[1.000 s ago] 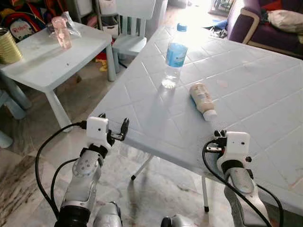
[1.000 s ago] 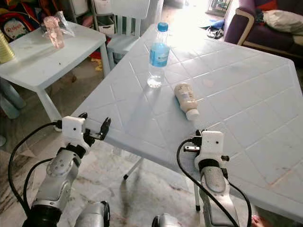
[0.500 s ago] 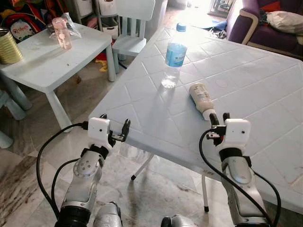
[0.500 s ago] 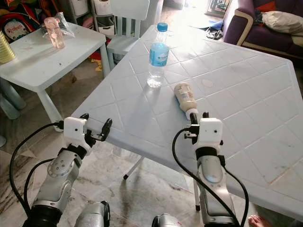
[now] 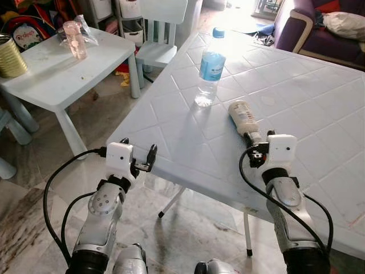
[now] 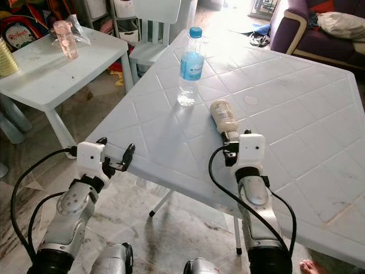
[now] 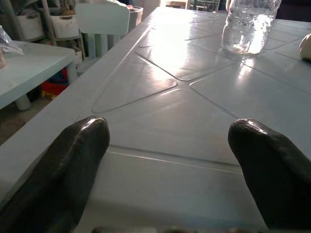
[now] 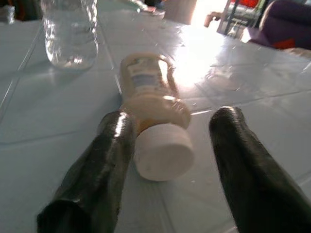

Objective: Restocking fridge

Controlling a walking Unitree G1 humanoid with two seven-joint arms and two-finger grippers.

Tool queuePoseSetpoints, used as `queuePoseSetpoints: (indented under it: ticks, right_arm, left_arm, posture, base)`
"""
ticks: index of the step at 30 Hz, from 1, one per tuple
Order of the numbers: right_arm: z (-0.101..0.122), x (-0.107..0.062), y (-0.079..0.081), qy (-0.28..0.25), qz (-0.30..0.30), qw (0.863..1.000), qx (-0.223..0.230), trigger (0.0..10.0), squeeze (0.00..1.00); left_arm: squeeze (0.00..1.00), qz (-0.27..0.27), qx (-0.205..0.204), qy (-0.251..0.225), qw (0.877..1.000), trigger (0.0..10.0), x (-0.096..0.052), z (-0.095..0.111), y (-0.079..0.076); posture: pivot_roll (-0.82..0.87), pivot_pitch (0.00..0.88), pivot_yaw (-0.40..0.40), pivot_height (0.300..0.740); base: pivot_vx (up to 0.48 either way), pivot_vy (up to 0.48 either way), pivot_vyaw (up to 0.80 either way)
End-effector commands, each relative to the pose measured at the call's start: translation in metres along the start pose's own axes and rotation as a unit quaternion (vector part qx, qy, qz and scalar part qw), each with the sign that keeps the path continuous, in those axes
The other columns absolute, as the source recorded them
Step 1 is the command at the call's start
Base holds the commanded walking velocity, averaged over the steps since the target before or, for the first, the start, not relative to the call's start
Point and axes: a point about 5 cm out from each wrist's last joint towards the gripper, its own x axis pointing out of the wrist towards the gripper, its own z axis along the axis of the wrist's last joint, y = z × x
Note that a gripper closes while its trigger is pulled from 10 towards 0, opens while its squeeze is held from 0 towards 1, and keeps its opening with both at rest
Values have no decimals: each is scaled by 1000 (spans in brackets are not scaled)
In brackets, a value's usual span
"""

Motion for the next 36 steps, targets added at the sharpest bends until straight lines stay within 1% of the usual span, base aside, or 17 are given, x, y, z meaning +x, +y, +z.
queuePoseSetpoints:
  ticks: [1, 5, 7, 9, 11, 13, 14, 15, 16, 18, 21, 36]
  right_arm:
    - [-1, 2, -4, 1, -2, 1000, -1, 10000, 1000]
    - [-1, 7, -7, 2, 4, 1000, -1, 10000, 1000]
    - [-1, 10, -5, 1, 18, 1000, 0, 10000, 1000]
    - [1, 13, -4, -3, 22, 1000, -4, 10000, 1000]
    - [2, 19, -2, -1, 27, 1000, -8, 10000, 1000]
    - [2, 20, -1, 0, 29, 1000, -8, 10000, 1000]
    - [2, 22, 0, 1, 29, 1000, -6, 10000, 910]
    - [1, 23, 1, 3, 30, 1000, -2, 10000, 478]
    - [-1, 25, 3, 9, 34, 999, 3, 10000, 0]
    - [-4, 26, 5, 18, 31, 999, 1, 10000, 0]
    - [-11, 26, 9, 34, 35, 999, 14, 10000, 0]
    - [-13, 28, 9, 33, 35, 999, 15, 10000, 0]
  left_arm:
    - [0, -4, 1, 7, 1000, 10000, -2, -2, -1]
    - [0, -5, 2, 9, 1000, 10000, -5, -2, -2]
    - [0, -5, 2, 10, 1000, 10000, -5, -2, -1]
    - [0, -4, 3, 11, 1000, 10000, -5, -2, 0]
    - [0, -5, 4, 11, 1000, 10000, -5, -1, 0]
    - [0, -5, 5, 11, 1000, 10000, -6, -1, 0]
    - [0, -4, 5, 11, 1000, 10000, -6, 0, 1]
    - [0, -4, 5, 11, 1000, 10000, -6, 0, 1]
    - [0, -4, 6, 11, 1000, 10000, -6, 0, 1]
    - [0, -4, 7, 12, 1000, 10000, -7, 0, 2]
    - [0, -3, 9, 13, 1000, 10000, -8, 1, 3]
    - [0, -2, 9, 15, 1000, 10000, -9, 1, 3]
  posture:
    - [73, 101, -32, 740]
    - [77, 108, -29, 740]
    - [78, 109, -28, 740]
    - [81, 112, -26, 740]
    - [88, 115, -25, 740]
    - [91, 117, -24, 740]
    - [94, 118, -23, 740]
    - [96, 119, -21, 740]
    - [97, 119, -21, 740]
    - [102, 120, -19, 740]
    - [108, 122, -16, 740]
    - [108, 122, -16, 740]
  base:
    - [0, 0, 0]
    - [0, 0, 0]
    - [0, 0, 0]
    - [0, 0, 0]
    - [0, 0, 0]
    - [0, 0, 0]
    - [0, 0, 0]
    - [0, 0, 0]
    - [0, 0, 0]
    - [0, 0, 0]
    - [0, 0, 0]
    - [0, 0, 0]
